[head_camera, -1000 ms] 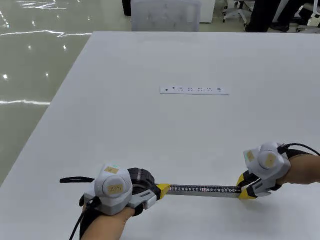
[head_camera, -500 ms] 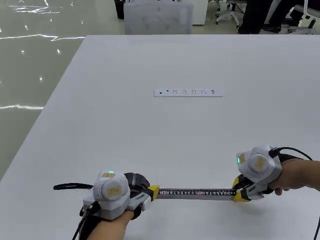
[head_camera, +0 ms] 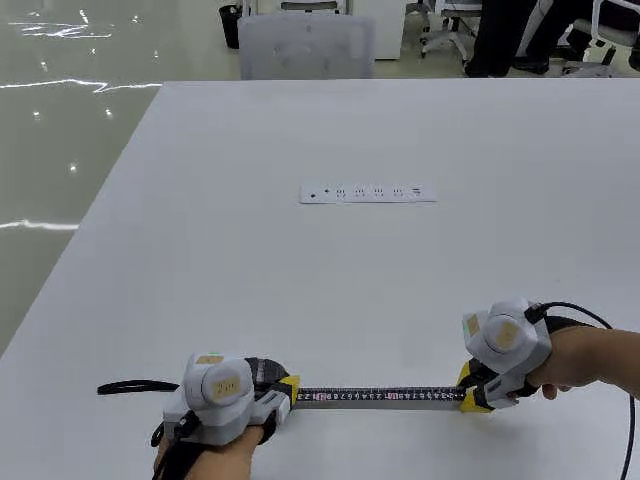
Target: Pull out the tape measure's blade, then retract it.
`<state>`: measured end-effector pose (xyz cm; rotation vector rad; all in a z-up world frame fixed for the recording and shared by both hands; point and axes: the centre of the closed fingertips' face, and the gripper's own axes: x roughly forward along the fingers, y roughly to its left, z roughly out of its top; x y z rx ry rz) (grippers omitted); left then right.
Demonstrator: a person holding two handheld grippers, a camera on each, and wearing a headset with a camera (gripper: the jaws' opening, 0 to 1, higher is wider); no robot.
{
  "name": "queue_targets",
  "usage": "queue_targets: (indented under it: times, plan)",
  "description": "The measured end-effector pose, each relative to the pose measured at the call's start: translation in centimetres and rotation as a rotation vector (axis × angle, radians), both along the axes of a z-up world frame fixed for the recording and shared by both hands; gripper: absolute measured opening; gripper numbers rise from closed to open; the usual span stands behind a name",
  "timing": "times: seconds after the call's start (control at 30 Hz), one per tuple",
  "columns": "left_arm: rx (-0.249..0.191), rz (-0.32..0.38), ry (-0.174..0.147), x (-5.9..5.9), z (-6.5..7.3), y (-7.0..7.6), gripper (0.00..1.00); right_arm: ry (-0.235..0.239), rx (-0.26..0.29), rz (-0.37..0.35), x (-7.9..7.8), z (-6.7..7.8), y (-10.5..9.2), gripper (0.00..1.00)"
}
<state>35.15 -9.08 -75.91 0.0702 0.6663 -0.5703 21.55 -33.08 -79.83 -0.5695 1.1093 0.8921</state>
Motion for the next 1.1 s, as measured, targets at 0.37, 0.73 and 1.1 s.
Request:
queue_targets:
  times: [0.37,0.73,1.1]
  plan:
    - [0.035,-0.020,-0.013,0.07,-0.10,0.13,0.58,-0.007,0.006,0.001,0.02,-0.15,0.18,0.13]
    - [0.001,-0.028,0.009,-0.06,0.00,0.31,0.58,-0.023,0.046,-0.037,-0.02,-0.02,0.20,0.13]
    - [-0.019,-0.049,0.022,-0.16,0.07,0.30,0.57,-0.037,0.067,-0.044,0.23,0.10,0.42,0.13]
